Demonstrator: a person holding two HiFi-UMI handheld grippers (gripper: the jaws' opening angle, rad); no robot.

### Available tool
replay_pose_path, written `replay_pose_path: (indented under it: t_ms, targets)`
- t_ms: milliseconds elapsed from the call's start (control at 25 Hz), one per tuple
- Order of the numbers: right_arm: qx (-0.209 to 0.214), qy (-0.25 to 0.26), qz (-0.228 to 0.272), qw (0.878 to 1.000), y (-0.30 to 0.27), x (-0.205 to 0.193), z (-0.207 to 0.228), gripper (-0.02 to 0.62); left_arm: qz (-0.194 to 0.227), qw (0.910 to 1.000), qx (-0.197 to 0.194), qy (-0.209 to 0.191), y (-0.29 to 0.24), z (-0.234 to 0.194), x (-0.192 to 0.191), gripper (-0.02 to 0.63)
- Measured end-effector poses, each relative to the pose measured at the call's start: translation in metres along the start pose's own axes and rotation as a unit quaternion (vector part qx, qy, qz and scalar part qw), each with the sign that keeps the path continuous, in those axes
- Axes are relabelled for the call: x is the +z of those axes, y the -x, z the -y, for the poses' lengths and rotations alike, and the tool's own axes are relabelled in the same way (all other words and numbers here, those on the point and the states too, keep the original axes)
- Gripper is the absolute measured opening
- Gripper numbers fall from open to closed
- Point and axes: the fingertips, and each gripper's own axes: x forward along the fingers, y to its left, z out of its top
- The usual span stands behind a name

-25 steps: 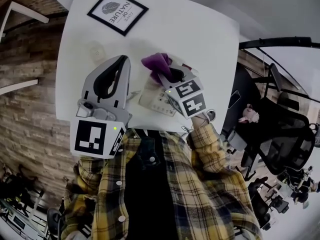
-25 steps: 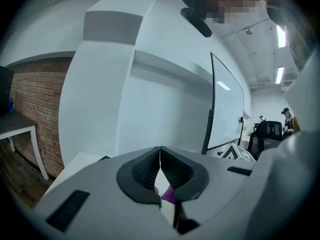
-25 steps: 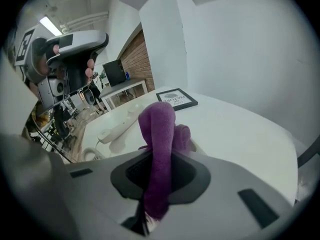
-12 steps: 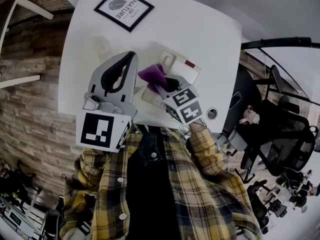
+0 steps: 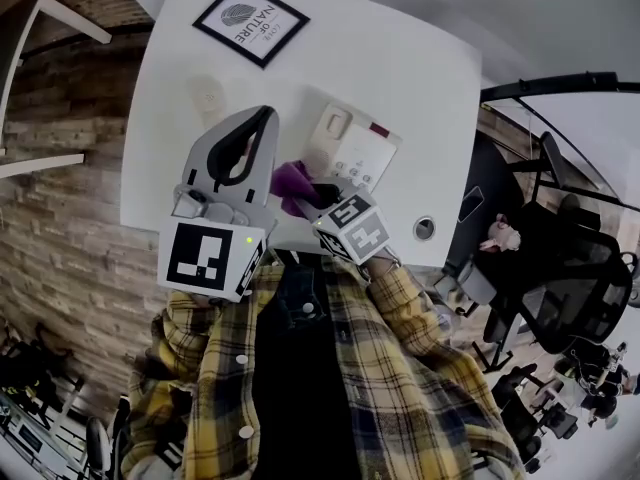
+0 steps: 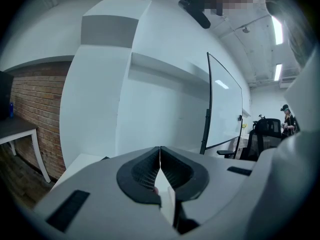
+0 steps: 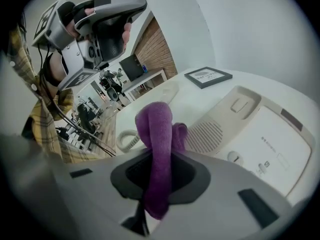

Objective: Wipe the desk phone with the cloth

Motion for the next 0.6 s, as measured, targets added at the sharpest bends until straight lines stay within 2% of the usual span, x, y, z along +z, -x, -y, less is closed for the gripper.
replay_pose_path:
  t_ms: [320, 480, 600]
  targets:
    - [0.035, -0.008, -0.026, 0.999, -0.007, -0.016, -0.022, 0.066, 0.001, 1.0, -0.003, -0.005, 0.005, 0.006, 0.001, 0.017]
    - [0.02, -0.015, -0.009, 1.0, 0.009, -0.014, -0.017, 0.067, 0.005, 0.9999, -0.009, -0.008, 0.005, 0.011, 0.006, 0.017]
    - [-0.01, -0.01, 0.03, 0.999, 0.034, 0.001, -0.001, 0.067, 0.007, 0.9998, -0.015, -0.012, 0.005, 0.016, 0.008, 0.017]
